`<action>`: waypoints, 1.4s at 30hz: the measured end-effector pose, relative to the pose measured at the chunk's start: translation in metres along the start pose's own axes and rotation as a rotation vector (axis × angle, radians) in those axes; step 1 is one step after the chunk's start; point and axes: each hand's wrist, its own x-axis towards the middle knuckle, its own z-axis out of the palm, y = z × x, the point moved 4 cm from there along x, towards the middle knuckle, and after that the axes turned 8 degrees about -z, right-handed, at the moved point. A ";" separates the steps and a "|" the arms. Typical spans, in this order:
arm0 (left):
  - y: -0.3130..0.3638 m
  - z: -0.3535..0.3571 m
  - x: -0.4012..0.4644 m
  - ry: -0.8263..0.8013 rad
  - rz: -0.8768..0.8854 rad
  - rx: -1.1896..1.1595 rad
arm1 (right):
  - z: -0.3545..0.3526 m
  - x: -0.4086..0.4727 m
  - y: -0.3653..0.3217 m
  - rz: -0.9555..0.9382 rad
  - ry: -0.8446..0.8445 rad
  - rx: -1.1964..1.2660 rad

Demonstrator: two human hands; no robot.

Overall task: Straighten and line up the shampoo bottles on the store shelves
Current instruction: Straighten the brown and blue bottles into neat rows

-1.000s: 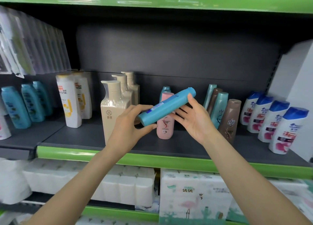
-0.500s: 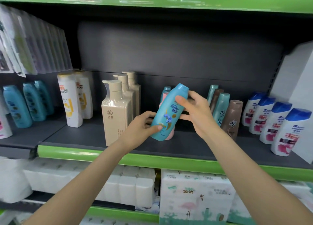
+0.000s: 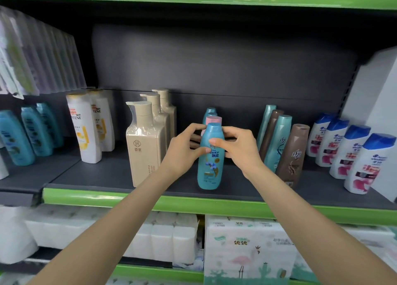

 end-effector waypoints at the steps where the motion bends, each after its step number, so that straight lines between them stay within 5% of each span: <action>1: -0.001 0.001 0.000 0.002 0.010 0.012 | 0.000 0.000 0.002 0.007 -0.004 -0.004; 15: -0.003 0.008 0.001 -0.064 0.039 0.082 | -0.007 -0.003 0.012 0.025 -0.031 -0.026; 21: 0.008 0.002 0.011 -0.028 0.162 0.218 | -0.032 0.012 0.014 0.013 0.158 -0.027; 33: 0.011 0.004 0.015 0.027 0.119 0.250 | -0.003 0.046 0.030 0.064 -0.127 -0.114; 42: 0.010 0.005 0.012 0.043 0.078 0.239 | -0.014 0.037 0.034 0.087 -0.044 -0.049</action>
